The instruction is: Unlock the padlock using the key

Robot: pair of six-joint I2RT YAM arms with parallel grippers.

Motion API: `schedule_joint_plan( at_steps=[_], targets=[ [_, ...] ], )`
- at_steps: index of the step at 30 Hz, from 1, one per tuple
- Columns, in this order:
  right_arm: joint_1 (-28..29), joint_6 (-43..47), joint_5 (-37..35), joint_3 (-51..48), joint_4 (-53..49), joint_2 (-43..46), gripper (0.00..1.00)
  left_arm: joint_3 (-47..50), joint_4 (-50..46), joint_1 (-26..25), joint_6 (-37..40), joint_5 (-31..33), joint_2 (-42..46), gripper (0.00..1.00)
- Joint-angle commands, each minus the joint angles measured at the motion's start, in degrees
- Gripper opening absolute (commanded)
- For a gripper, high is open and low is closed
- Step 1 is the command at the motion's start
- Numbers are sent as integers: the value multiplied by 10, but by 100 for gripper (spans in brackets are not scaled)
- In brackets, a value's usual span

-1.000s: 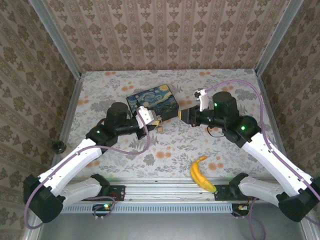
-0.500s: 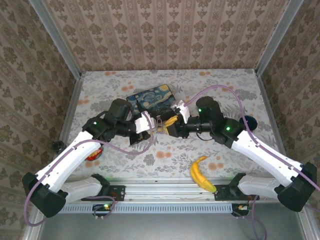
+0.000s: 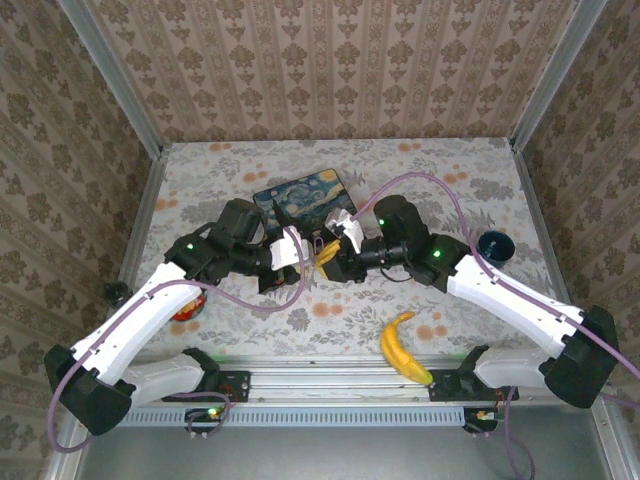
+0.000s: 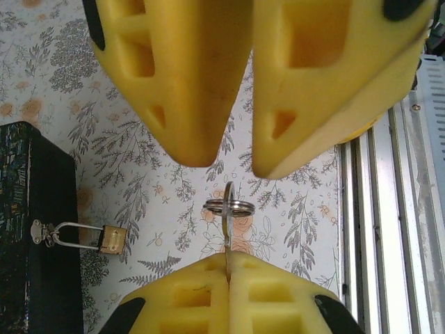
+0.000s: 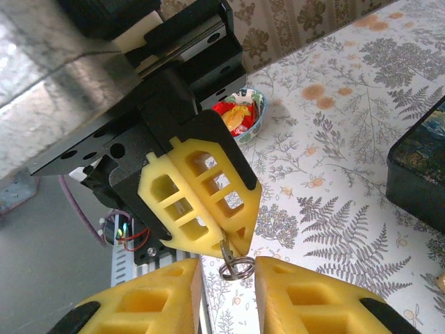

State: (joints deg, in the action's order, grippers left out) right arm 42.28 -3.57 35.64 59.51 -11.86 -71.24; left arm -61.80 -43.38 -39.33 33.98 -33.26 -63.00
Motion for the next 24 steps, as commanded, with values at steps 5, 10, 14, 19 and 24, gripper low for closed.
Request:
schedule_joint_plan(
  at_steps=[5, 10, 14, 19, 24],
  targets=[
    [3, 3, 29, 11, 20, -14, 28, -6, -6, -5, 15, -23, 11, 0],
    [4, 2, 29, 11, 18, -22, 28, -5, -5, -5, 15, -26, 10, 0],
    [5, 1, 28, 12, 19, -23, 21, -4, -6, -4, 18, -29, 11, 0],
    [4, 3, 27, 12, 14, -23, 6, -1, -1, -5, 17, -30, 15, 0],
    [5, 4, 29, 6, 9, -18, 0, 3, 11, -5, 7, -19, 24, 0]
  ],
)
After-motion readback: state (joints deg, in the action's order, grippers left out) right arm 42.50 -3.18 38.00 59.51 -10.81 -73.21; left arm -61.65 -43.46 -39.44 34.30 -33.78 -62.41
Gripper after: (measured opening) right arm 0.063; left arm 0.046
